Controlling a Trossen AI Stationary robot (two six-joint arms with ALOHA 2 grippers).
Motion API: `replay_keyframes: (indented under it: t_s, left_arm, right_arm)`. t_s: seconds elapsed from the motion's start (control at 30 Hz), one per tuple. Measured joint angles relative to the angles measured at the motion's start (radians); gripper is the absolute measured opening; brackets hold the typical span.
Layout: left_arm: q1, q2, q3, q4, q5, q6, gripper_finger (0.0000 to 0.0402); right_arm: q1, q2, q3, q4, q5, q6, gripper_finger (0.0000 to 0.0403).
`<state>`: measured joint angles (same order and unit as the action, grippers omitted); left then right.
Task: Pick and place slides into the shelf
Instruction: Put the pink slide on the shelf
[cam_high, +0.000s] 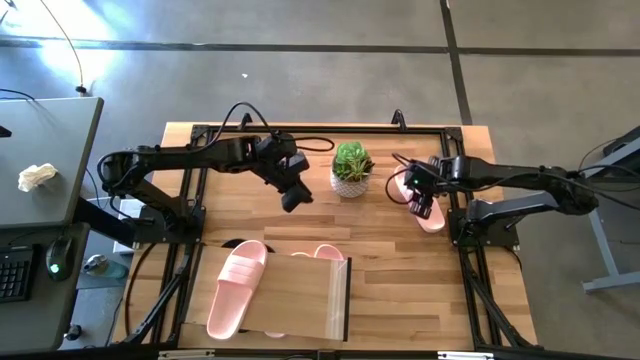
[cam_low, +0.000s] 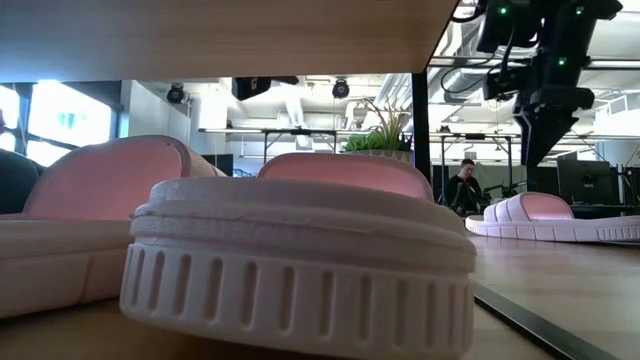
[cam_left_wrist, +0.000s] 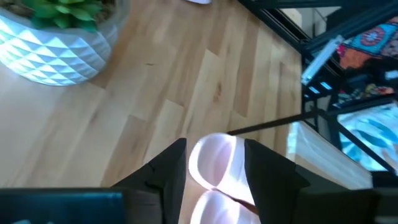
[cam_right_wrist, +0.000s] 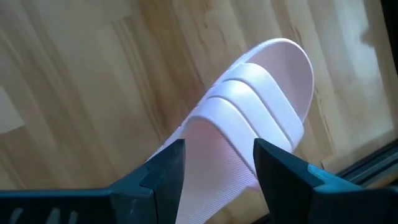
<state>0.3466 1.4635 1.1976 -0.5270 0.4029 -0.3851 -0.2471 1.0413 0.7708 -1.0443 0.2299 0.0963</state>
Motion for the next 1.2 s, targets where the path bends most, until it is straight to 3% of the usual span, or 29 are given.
replay_keyframes:
  t_s: [0.23, 0.6, 0.8, 1.03, 1.2]
  left_arm:
    - [0.0, 0.0, 0.0, -0.001, -0.022, 0.0, 0.0137]
    - [0.0, 0.0, 0.0, -0.007, -0.01, 0.046, 0.0135]
    - [0.0, 0.0, 0.0, -0.009, -0.009, 0.048, 0.0132]
    - [0.0, 0.0, 0.0, -0.015, -0.01, 0.048, 0.0133]
    - [0.0, 0.001, 0.0, -0.016, -0.01, 0.048, 0.0133]
  right_arm:
    - [0.081, 0.045, -0.001, -0.005, 0.06, 0.023, 0.0181]
    - [0.239, 0.388, 0.04, -0.097, 0.374, 0.183, 0.0181]
    - [0.238, 0.503, 0.041, -0.083, 0.339, 0.185, 0.0181]
    - [0.225, 0.576, 0.04, -0.061, 0.42, 0.266, 0.0178]
    - [0.198, 0.602, 0.04, -0.057, 0.418, 0.265, 0.0129]
